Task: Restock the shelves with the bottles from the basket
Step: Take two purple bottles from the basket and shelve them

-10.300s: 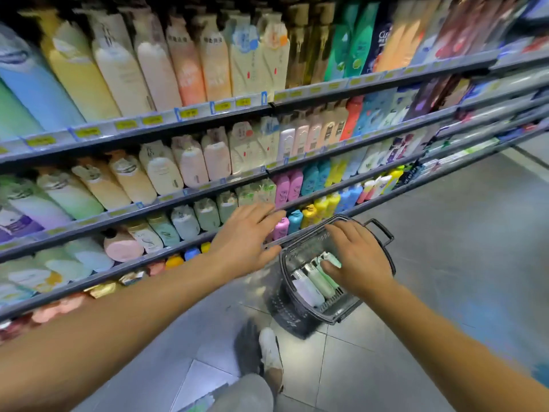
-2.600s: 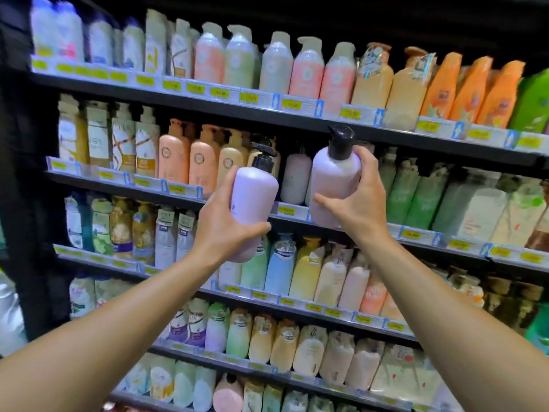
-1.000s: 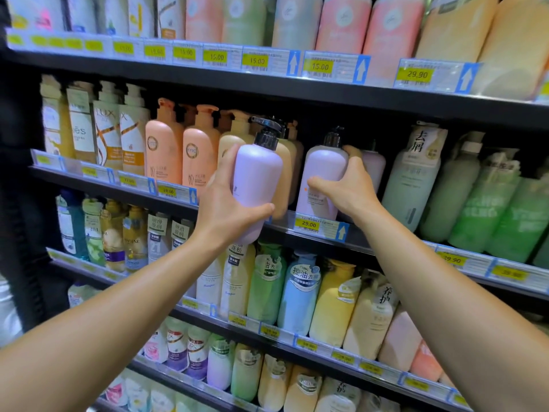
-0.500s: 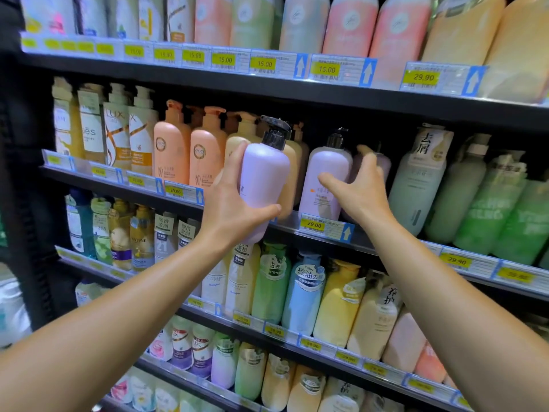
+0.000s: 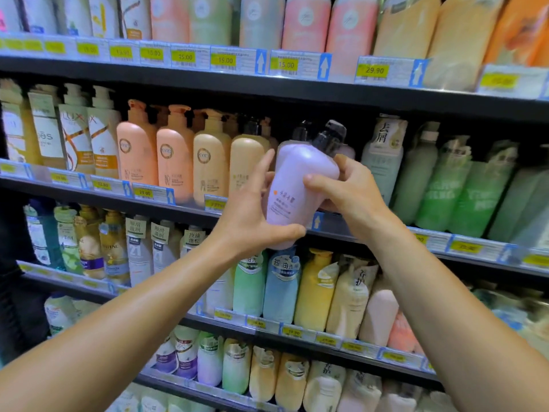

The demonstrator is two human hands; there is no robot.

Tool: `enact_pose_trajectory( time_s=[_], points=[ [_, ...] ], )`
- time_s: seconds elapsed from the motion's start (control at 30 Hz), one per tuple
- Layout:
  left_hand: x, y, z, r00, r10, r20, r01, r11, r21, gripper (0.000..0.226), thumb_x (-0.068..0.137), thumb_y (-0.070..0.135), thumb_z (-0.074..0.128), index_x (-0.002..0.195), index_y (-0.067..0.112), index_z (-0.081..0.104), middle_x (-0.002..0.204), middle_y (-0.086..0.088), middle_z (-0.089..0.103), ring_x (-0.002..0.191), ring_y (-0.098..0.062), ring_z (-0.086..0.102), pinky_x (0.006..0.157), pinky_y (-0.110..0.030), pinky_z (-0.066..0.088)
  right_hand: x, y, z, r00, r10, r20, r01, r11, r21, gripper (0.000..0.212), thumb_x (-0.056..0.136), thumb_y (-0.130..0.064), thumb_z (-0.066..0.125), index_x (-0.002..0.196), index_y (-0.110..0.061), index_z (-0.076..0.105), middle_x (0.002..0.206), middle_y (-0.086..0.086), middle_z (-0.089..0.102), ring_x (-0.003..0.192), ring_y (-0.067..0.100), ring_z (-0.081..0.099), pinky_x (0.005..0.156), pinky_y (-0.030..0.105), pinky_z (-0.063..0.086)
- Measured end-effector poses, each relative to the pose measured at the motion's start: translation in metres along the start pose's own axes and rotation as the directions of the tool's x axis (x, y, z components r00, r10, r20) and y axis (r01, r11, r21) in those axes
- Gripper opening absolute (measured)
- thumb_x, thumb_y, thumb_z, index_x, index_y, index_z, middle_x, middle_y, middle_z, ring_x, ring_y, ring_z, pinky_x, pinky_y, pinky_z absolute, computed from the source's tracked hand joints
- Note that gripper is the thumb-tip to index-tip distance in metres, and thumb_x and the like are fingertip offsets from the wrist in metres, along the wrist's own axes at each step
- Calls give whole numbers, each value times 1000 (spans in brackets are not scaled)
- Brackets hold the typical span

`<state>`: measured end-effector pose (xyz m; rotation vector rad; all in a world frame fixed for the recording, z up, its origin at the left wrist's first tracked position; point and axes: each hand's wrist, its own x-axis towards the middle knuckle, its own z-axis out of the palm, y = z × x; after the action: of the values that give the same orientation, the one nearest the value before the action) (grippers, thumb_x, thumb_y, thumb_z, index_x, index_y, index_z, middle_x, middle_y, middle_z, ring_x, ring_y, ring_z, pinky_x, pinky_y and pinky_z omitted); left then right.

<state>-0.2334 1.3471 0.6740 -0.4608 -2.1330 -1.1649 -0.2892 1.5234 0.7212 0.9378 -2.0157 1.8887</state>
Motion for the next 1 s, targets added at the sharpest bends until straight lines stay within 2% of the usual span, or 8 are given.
enact_pose_trajectory(
  time_s=[0.13, 0.27, 0.33, 0.4, 0.5, 0.63, 0.83, 1.0],
  points=[
    [-4, -3, 10, 979, -98, 179, 120, 986, -117, 93, 47, 52, 79, 133, 29, 50, 119, 10, 64, 107, -10, 64, 90, -37, 54, -7, -7, -24, 999, 36, 22, -38, 994, 107, 46, 58, -29, 76, 101, -17, 64, 80, -4, 68, 76, 15, 66, 64, 37, 56],
    [-3, 2, 36, 991, -133, 11, 132, 971, -197, 69, 44, 53, 80, 108, 31, 65, 99, 10, 71, 88, -8, 66, 74, -30, 54, -18, -11, -28, 996, 57, -69, -44, 985, 167, 56, 72, -21, 67, 127, -14, 54, 102, -2, 67, 89, 15, 67, 69, 38, 58],
    [-3, 4, 48, 989, -129, -74, 113, 976, -184, 65, 46, 52, 81, 108, 37, 64, 95, 14, 71, 84, -4, 66, 69, -25, 53, -26, -11, -23, 988, 35, -150, -33, 999, 13, 65, 71, -32, 71, 131, -21, 49, 114, -7, 65, 101, 10, 67, 81, 39, 60],
    [-2, 5, 56, 990, -89, -107, 77, 991, -105, 70, 51, 52, 81, 117, 39, 60, 98, 15, 70, 86, -3, 65, 68, -24, 53, -34, -11, -17, 973, 2, -229, -40, 986, -161, 77, 62, -42, 76, 130, -28, 41, 113, -14, 60, 99, 1, 64, 83, 36, 59],
    [2, 9, 57, 998, -23, -57, 23, 1000, -9, 79, 53, 59, 78, 126, 44, 52, 105, 20, 67, 91, 3, 62, 70, -20, 52, -36, -13, -18, 934, -57, -351, -41, 963, -266, 86, 52, -46, 77, 126, -31, 36, 108, -16, 56, 96, 5, 63, 85, 39, 58],
    [7, 1, 41, 997, 68, 32, -72, 988, 136, 87, 61, 63, 73, 138, 36, 45, 124, 14, 62, 109, -4, 59, 90, -28, 50, -28, -14, -26, 896, -141, -421, 1, 948, -317, 96, 50, -51, 79, 134, -29, 39, 116, -13, 58, 102, 9, 62, 88, 38, 56],
    [0, -33, 24, 993, 104, 45, -113, 848, 518, 68, 82, 51, 67, 141, 19, 51, 137, -3, 54, 128, -25, 46, 107, -41, 39, -11, -7, -31, 800, -444, -404, 213, 839, -501, 96, 59, -37, 86, 141, -27, 37, 134, -10, 53, 120, 12, 55, 99, 42, 48],
    [2, -49, 19, 992, 101, 81, -129, 736, 665, 61, 84, 50, 64, 137, 22, 55, 126, -4, 57, 120, -29, 49, 104, -46, 36, 4, 9, -40, 806, -495, -324, 247, 779, -576, 97, 59, -28, 89, 141, -25, 38, 136, -3, 50, 122, 16, 52, 100, 46, 47]
  ],
)
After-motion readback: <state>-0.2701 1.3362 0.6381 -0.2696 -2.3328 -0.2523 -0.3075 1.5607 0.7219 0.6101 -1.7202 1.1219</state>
